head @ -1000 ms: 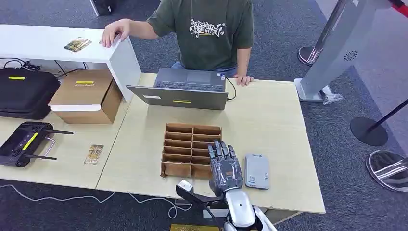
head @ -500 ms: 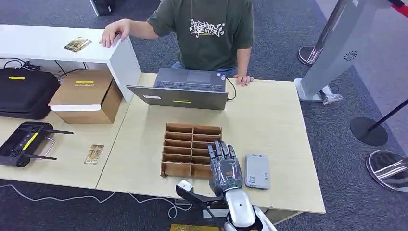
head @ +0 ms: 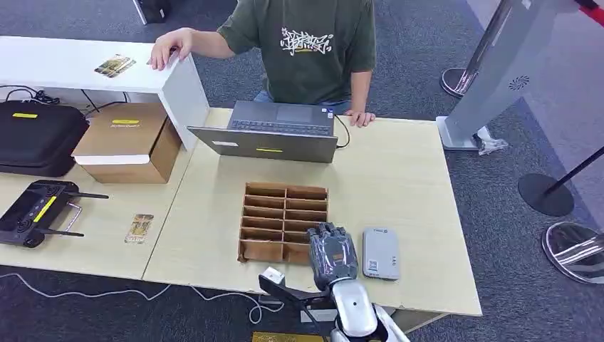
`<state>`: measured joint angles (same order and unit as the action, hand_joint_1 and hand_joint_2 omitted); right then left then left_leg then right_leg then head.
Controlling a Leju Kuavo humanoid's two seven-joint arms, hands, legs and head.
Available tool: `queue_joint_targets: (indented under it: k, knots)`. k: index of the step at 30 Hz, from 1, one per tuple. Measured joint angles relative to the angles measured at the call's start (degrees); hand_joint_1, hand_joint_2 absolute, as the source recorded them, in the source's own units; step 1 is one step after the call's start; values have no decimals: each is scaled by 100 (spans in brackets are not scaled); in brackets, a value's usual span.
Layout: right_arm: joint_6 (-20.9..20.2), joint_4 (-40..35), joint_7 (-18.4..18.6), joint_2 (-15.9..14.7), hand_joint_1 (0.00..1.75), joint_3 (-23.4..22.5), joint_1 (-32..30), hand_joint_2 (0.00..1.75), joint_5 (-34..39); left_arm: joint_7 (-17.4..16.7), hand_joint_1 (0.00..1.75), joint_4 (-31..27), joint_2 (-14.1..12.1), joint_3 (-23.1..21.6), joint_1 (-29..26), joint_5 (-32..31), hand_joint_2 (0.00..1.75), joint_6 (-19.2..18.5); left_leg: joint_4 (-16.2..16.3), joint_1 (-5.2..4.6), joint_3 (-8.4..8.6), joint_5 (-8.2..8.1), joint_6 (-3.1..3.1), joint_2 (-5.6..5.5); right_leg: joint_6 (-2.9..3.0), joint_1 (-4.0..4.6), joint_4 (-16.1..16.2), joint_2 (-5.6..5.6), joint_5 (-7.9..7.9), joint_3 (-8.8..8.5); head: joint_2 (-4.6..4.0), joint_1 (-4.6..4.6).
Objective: Pass the card to the sensor for recognition and then transmit it.
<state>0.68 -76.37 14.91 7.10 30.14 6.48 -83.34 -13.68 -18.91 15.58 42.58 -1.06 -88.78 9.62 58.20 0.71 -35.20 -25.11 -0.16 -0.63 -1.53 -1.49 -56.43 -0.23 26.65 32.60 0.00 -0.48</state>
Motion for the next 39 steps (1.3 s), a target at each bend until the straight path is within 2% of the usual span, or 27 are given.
queue_joint_targets:
  k: [1, 5, 10, 23, 24, 26, 28, 32, 35, 39]
  knots:
    - [0, 0, 0, -2, 159, -2, 1, 175, 0, 0, 0, 0, 0, 2, 0, 0, 0, 0, 0, 0, 0, 0, 0, 0, 0, 0, 0, 0, 0, 0, 0, 0]
    - [0, -2, -2, 0, 150, 0, 17, 175, 0, 0, 0, 0, 0, 4, 0, 0, 0, 0, 0, 0, 0, 0, 0, 0, 0, 0, 0, 0, 0, 0, 0, 0]
    - [9, -7, -7, 0, 145, 0, 17, 175, 0, 0, 0, 0, 2, 33, 0, 0, 0, 0, 0, 0, 0, 0, 0, 0, 0, 0, 0, -1, 0, 0, 0, 2]
    - [37, -13, -11, 0, 148, 0, 18, 175, 0, 0, 0, -2, 13, 61, -1, 0, 0, -11, 0, 0, 0, 0, 0, 0, 0, 0, 0, 0, 0, 0, 0, 0]
    - [44, -15, -11, 0, 155, -2, 18, 175, 0, 0, 0, -2, 13, 61, 0, 0, 0, -20, 0, 0, 1, 0, 0, 0, 0, 0, 0, 0, 0, 0, 0, 0]
    - [76, -28, -13, -2, 155, -2, 16, 175, 0, 0, 0, -2, 13, 63, 0, 0, 0, -20, 0, 0, 1, 0, 0, 0, 0, 0, 0, 0, 0, 0, 0, 0]
    - [188, -68, -15, -2, 166, -2, 13, 175, -22, 0, 0, -2, 13, 63, 0, 0, 0, -20, 0, 0, 1, 0, 0, 0, 0, 0, 0, 0, 0, 0, 0, 0]
    - [510, -276, -13, -2, 173, -11, -8, 175, -127, 0, 0, -2, 13, 63, -1, 0, 0, -20, 0, 0, 1, 0, 0, 0, 0, 0, 0, 0, 0, 2, 0, 2]
    - [783, -558, -17, -13, 168, -57, -62, 175, -162, 0, 0, -9, 15, 63, -3, 0, 0, -28, 0, 0, 1, 0, 0, 0, 0, 0, 0, 0, 0, 2, 0, 2]
    - [1181, -1080, -83, -52, 175, -201, -165, 175, -173, 0, 0, -17, 15, 63, -6, 0, 0, -46, 0, 0, 2, 0, 0, 0, 0, 0, 0, 1, 0, 2, 0, 0]
